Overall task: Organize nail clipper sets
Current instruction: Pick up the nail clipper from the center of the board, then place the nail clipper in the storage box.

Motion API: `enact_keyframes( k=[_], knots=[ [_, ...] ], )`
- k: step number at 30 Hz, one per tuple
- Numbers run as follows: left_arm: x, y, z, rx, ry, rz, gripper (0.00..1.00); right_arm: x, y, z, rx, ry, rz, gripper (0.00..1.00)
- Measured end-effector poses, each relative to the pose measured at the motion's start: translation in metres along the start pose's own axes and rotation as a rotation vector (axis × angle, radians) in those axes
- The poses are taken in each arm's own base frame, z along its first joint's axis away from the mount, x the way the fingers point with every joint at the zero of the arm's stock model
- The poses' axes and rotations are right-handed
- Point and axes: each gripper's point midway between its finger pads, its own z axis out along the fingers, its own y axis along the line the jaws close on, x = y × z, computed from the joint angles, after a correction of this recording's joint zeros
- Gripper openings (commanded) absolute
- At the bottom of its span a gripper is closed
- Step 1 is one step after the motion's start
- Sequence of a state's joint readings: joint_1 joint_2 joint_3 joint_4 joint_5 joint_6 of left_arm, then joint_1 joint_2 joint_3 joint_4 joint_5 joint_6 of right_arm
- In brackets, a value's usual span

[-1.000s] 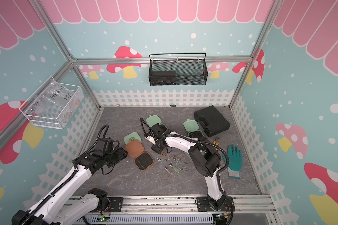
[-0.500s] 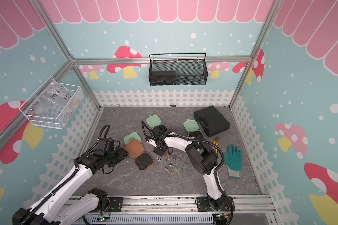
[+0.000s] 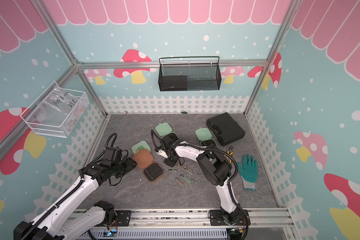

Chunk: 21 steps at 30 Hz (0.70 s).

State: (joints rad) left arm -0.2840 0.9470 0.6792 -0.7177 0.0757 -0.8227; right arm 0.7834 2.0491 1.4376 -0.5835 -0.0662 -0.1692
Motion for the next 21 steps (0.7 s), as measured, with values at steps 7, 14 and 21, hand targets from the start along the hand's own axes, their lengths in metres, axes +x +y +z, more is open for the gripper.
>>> enact_keyframes(
  k=[7,14,21],
  knots=[
    [0.0,-0.004,0.001,0.011,-0.002,0.004,0.57,-0.001,-0.002,-0.002,0.002,0.0,0.032,0.0],
    [0.0,-0.006,0.007,0.012,0.002,0.009,0.56,-0.012,-0.003,-0.023,0.008,-0.051,0.151,0.0],
    [0.002,-0.004,0.012,0.013,0.006,0.012,0.55,-0.051,0.027,-0.072,-0.09,-0.227,0.276,0.0]
  ],
)
